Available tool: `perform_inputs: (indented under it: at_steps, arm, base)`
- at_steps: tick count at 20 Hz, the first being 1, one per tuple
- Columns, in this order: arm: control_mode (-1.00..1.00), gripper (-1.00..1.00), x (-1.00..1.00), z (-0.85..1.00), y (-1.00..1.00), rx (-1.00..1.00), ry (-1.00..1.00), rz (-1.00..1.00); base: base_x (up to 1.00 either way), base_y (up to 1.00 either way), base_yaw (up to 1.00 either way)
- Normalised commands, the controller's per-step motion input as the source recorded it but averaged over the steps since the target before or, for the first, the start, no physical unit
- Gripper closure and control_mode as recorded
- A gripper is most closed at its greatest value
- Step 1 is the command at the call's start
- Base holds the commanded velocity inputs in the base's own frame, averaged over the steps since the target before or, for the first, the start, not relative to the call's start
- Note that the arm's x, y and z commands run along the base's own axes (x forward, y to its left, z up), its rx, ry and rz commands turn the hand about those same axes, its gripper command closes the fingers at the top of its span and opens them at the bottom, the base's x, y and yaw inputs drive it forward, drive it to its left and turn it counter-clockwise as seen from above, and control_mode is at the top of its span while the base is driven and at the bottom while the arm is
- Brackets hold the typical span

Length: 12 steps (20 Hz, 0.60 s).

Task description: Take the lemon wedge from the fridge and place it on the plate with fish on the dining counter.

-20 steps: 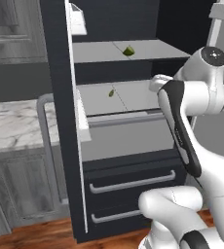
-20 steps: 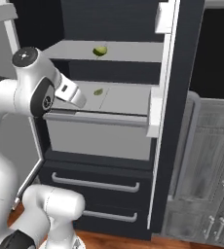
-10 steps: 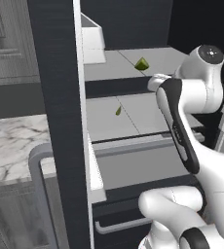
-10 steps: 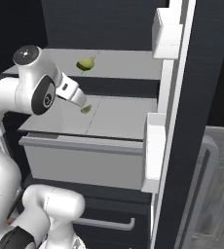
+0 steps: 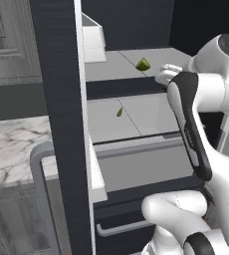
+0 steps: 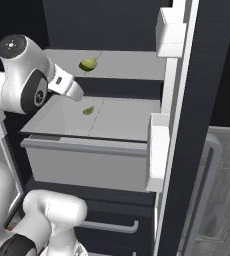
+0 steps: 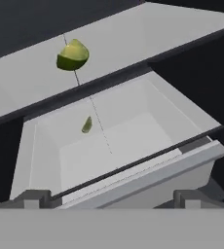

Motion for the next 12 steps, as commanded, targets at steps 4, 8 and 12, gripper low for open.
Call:
perform_inputs:
  at_steps: [4, 8, 12]
  arm:
    - [-1.0, -1.0, -0.03, 0.79, 0.23, -0.02, -0.22, 0.24]
    - [-1.0, -1.0, -0.03, 0.33, 0.17, -0.14, -0.3, 0.07]
    - [-1.0, -1.0, 0.74, 0.0, 0.04, 0.0, 0.07, -0.14]
  base:
    - [0.0, 0.0, 0.0]
    - [0.0, 0.0, 0.0]
    - [0.0, 0.0, 0.0]
